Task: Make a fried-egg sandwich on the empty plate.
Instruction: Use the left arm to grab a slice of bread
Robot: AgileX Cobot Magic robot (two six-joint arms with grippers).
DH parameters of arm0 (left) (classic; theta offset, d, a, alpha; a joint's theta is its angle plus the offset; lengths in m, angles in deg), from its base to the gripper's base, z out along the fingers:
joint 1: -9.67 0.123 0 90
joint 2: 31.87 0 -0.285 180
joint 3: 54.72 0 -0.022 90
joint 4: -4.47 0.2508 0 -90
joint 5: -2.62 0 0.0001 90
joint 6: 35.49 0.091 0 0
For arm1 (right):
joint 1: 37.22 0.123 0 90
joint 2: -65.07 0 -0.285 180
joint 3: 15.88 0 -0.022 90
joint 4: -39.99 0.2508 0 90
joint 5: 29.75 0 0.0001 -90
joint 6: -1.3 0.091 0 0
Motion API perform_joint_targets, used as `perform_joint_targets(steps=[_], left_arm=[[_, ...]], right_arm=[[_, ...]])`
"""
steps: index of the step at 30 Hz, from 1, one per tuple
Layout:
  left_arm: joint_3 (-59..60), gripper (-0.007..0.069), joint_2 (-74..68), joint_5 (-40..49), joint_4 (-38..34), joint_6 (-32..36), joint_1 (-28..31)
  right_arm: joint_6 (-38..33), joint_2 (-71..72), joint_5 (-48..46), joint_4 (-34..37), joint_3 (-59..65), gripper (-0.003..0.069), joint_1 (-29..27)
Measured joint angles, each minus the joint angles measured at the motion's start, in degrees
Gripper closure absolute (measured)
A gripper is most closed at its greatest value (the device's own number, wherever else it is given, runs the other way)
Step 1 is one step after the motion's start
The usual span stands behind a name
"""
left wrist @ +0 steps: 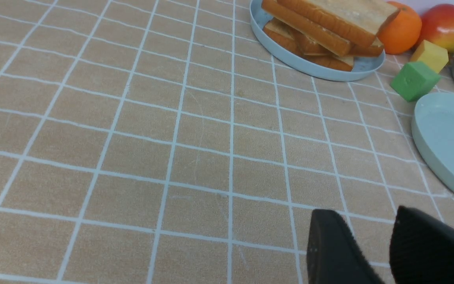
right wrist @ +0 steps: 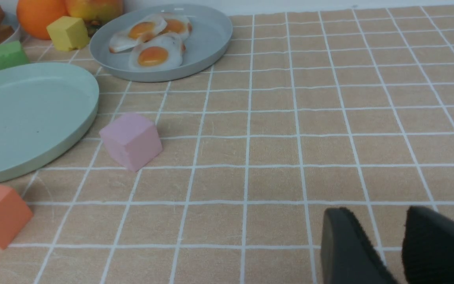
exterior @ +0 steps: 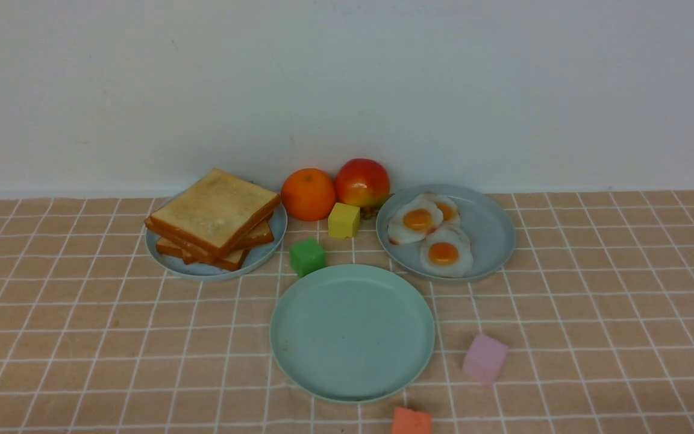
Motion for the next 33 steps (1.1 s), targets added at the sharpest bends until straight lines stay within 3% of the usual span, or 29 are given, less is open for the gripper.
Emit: perform_joint_targets(steps=[3, 10, 14, 16, 22, 25, 30, 33], left_arm=[[0.0, 0.0386, 0.0, -2.5, -2.7, -1.4, 0.0], [0.0, 0.0386, 0.0, -13.8, -24.4, -11.4, 0.0], [0.0, 0.0386, 0.0, -18.8, -29.2, -12.2, 0.0], [-1.4, 0.0399, 0.0, -16.6, -29.8, -12.0, 0.0], [-11.1, 0.0524, -1.1, -7.4, -28.9, -1.8, -1.6], [-18.8, 0.0638, -8.5, 0.5, -28.3, 8.2, -6.1], [-27.9, 0.0638, -25.1, 15.3, -27.7, 18.0, -11.1], [-30.6, 0.0638, -31.9, 18.1, -27.1, 21.2, -11.6]], right_arm=[[0.0, 0.0, 0.0, 0.0, 0.0, 0.0419, 0.0], [0.0, 0.0, 0.0, 0.0, 0.0, 0.0419, 0.0], [0.0, 0.0, 0.0, 0.0, 0.0, 0.0419, 0.0], [0.0, 0.0, 0.0, 0.0, 0.0, 0.0419, 0.0], [1.6, 0.0, 1.1, 4.6, 0.2, 0.0419, 0.0], [6.8, 0.0, 3.3, 18.1, 0.6, 0.0419, 0.0], [8.9, 0.0, 6.3, 35.3, 0.6, 0.0419, 0.0], [8.9, 0.0, 6.3, 39.6, 0.6, 0.0419, 0.0]])
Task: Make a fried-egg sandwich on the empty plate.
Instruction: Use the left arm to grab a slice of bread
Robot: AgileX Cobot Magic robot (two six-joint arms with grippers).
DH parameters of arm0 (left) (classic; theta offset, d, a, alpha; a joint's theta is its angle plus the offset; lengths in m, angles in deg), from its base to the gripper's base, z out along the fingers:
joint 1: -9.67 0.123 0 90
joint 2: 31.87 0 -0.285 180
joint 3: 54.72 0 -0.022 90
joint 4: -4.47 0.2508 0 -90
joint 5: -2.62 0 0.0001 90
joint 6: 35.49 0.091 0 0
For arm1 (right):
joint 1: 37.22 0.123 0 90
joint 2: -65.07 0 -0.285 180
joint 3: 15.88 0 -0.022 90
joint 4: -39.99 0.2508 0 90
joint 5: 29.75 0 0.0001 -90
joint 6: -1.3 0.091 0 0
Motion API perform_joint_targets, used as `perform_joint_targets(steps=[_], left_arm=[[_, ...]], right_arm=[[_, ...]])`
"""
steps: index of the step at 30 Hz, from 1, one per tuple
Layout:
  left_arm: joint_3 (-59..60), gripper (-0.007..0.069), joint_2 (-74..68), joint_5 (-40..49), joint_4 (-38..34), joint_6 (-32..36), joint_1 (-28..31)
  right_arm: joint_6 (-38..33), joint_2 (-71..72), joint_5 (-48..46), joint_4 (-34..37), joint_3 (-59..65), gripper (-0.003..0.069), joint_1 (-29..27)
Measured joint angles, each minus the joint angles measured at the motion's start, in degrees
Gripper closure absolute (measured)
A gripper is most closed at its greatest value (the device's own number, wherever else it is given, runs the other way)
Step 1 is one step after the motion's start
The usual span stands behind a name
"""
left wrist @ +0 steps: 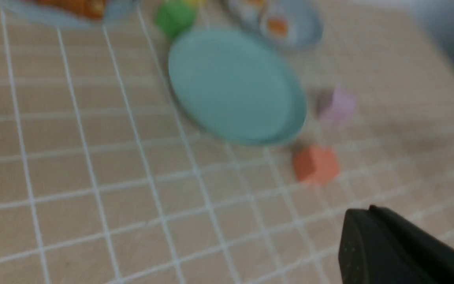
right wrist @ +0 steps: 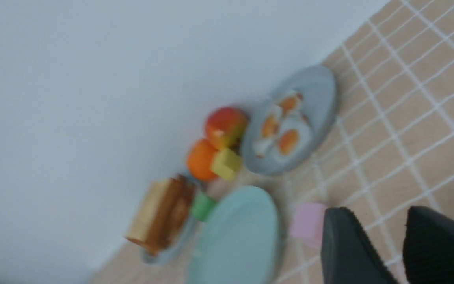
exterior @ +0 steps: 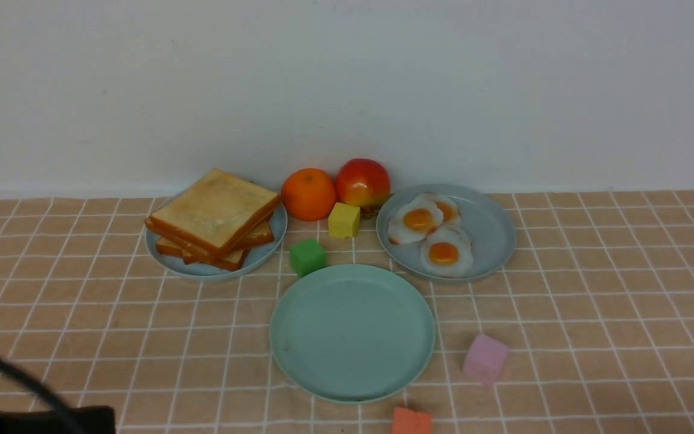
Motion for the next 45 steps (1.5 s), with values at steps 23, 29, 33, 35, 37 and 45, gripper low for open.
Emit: perform_joint_targets(steps=[23, 29, 33, 35, 37, 45], left_arm=[[-39.4, 0.0638, -55.3, -0.6, 22.0, 4.7, -4.8], [-47.3, 0.0615, -65.1, 0.1, 34.0, 1.7, -5.9], [-51.7, 0.0465, -71.1, -0.1, 40.2, 1.6, -5.9], [-52.5, 0.0373, -73.5, -1.2, 42.8, 1.5, -5.9], [-53.0, 0.0281, -75.4, -3.0, 45.3, 1.5, -5.9], [-53.0, 0.0096, -81.1, -8.8, 53.9, 1.2, -5.9]], right_arm=[[-16.0, -39.0, -39.8, -26.1, -45.2, 0.0658, 4.7], [-16.2, -40.4, -39.8, -26.3, -45.6, 0.0655, 8.0], [-16.2, -40.4, -40.1, -26.3, -45.6, 0.0652, 9.7], [-16.3, -40.4, -40.2, -26.3, -45.6, 0.0648, 10.1], [-16.4, -40.4, -40.2, -26.3, -45.6, 0.0646, 10.3], [-16.4, -40.4, -40.3, -26.3, -45.6, 0.0645, 10.3]])
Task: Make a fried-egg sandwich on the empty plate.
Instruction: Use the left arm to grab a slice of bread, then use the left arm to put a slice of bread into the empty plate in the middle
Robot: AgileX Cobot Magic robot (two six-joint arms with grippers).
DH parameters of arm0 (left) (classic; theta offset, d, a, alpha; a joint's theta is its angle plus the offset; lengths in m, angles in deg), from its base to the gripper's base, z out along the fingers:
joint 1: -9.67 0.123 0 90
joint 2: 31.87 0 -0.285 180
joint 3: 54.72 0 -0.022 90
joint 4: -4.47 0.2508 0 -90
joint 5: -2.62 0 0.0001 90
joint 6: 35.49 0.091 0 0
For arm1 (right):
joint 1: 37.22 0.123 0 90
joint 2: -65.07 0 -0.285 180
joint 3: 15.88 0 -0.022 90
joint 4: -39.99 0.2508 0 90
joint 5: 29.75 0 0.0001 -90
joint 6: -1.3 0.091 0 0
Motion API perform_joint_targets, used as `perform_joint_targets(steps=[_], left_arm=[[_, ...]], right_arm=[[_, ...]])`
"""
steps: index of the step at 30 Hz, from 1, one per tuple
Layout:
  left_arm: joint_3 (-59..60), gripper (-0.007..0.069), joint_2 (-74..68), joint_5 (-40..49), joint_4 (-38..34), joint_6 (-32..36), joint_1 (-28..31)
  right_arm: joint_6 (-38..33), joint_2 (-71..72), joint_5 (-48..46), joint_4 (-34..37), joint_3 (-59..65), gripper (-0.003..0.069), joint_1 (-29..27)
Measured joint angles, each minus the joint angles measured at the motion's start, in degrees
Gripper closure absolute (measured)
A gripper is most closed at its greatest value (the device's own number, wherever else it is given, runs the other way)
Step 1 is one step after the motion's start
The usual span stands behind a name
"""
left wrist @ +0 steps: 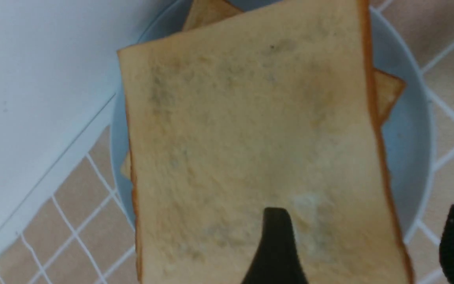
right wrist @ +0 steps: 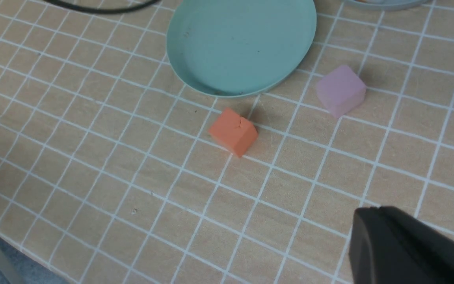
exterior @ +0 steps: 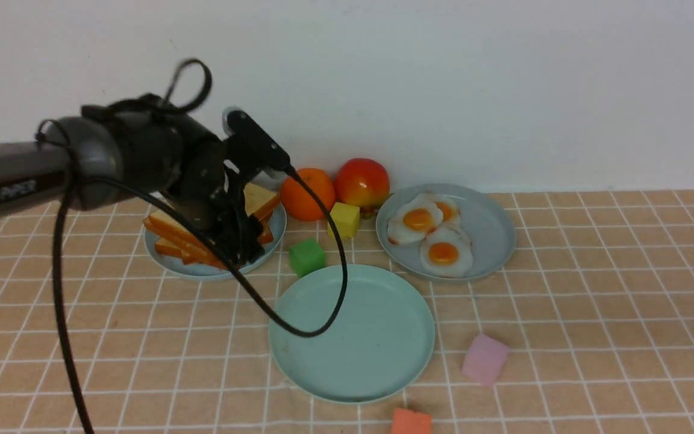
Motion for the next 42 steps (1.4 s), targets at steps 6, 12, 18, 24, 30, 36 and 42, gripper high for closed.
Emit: perform_joint_targets(steps=[6, 12, 18, 24, 30, 36, 42], left_arm=[[-0.2, 0.0172, -2.8, -1.1, 3.7, -4.8, 0.0], [-0.4, 0.0400, -2.7, -0.8, 4.0, -7.4, -0.1], [-0.4, 0.0545, -0.1, 0.1, 4.0, -7.7, -0.2], [-0.4, 0.0544, 6.6, 4.0, 2.5, -7.9, -2.6], [4.2, 0.0544, 15.8, 9.8, -6.4, -4.1, -11.4], [15.1, 0.0544, 18.7, 4.5, -8.2, 1.8, -23.5], [16.4, 0.0544, 14.5, 0.1, -4.1, 2.2, -24.9]], right_arm=[[0.0, 0.0, 0.0, 0.1, 0.0, 0.0638, 0.0], [0.0, 0.0, 0.0, 0.1, 0.0, 0.0633, 0.0], [0.0, 0.0, 0.0, 0.1, 0.0, 0.0625, 0.0], [0.0, 0.0, 0.0, 0.1, 0.0, 0.0620, 0.0], [0.0, 0.0, 0.0, 0.1, -0.1, 0.0615, 0.0], [0.0, 0.0, 0.5, 0.1, -0.1, 0.0606, 0.0], [0.0, 0.0, 1.4, 1.1, -0.1, 0.0600, 0.0]])
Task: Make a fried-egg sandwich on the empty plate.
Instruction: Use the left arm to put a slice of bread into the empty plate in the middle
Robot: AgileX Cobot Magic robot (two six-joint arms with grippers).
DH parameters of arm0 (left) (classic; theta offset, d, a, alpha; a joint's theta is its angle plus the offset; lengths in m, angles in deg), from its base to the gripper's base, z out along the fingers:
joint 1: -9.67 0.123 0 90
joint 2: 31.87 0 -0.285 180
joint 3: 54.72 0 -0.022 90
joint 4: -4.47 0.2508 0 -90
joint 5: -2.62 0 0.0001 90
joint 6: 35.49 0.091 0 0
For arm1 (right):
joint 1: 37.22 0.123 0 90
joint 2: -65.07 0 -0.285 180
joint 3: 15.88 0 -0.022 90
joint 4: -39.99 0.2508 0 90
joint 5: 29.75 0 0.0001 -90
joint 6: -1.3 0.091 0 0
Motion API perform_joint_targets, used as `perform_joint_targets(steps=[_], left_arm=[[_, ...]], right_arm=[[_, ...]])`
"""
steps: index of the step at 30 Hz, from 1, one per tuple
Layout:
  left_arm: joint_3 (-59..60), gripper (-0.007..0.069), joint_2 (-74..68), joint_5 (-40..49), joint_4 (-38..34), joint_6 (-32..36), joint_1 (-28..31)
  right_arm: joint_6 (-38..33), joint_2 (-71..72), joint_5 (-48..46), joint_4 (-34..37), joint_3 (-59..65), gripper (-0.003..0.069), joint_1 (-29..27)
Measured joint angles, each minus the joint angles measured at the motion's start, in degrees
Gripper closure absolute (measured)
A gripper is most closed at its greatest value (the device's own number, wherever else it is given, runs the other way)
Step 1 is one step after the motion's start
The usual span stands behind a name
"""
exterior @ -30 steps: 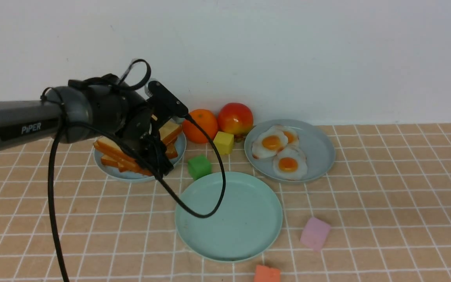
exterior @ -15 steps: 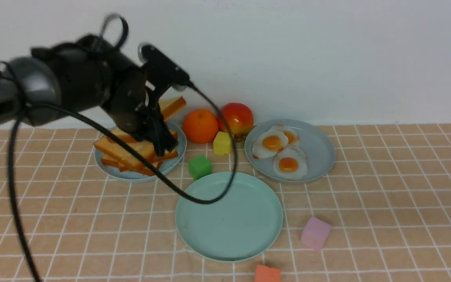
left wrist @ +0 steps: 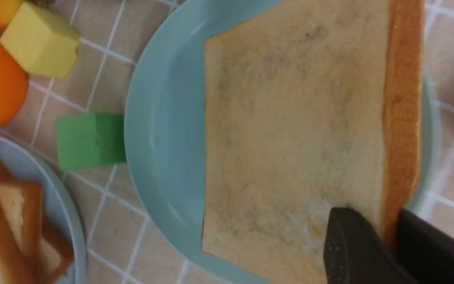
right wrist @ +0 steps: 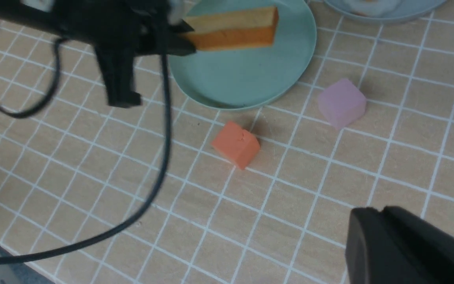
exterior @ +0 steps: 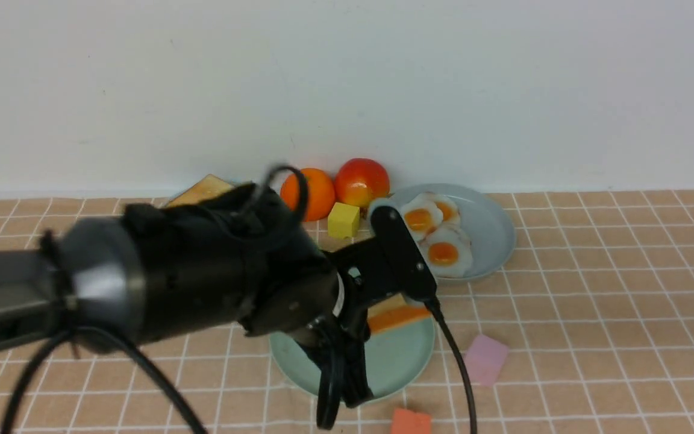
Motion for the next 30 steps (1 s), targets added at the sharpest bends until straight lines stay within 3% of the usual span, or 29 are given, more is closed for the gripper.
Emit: perform_joint_targets(steps=[8, 11, 14, 17, 21, 26, 30], left_arm=[[0.1, 0.0544, -3.3, -2.5, 3.0, -0.2, 0.0], [0.1, 0.0512, -3.8, -2.7, 3.3, -0.4, 0.0], [0.1, 0.0414, -4.1, -2.9, 3.3, -0.4, 0.0], [0.1, 0.0270, -4.5, -2.9, 3.7, -0.4, 0.0], [0.1, 0.0143, -4.6, -2.9, 3.7, -0.4, 0.0], [0.1, 0.0095, -4.1, -2.1, 3.7, -0.5, 0.0], [0.1, 0.0120, -1.3, -0.3, 3.3, -4.7, 0.0]], right_arm=[[0.0, 0.0, 0.1, 1.5, 0.0, 0.0589, 0.0], [0.0, 0.0, -0.1, 1.5, 0.0, 0.0582, 0.0], [0.2, 0.0, -0.9, 1.5, 0.0, 0.0558, 0.0], [0.2, 0.0, -1.1, 1.5, 0.0, 0.0491, 0.0], [0.2, 0.0, -1.2, 1.5, 0.0, 0.0393, 0.0], [0.2, 0.0, -1.2, 1.6, 0.0, 0.0310, 0.0], [0.2, 0.0, -0.5, 2.3, 0.0, 0.0298, 0.0]])
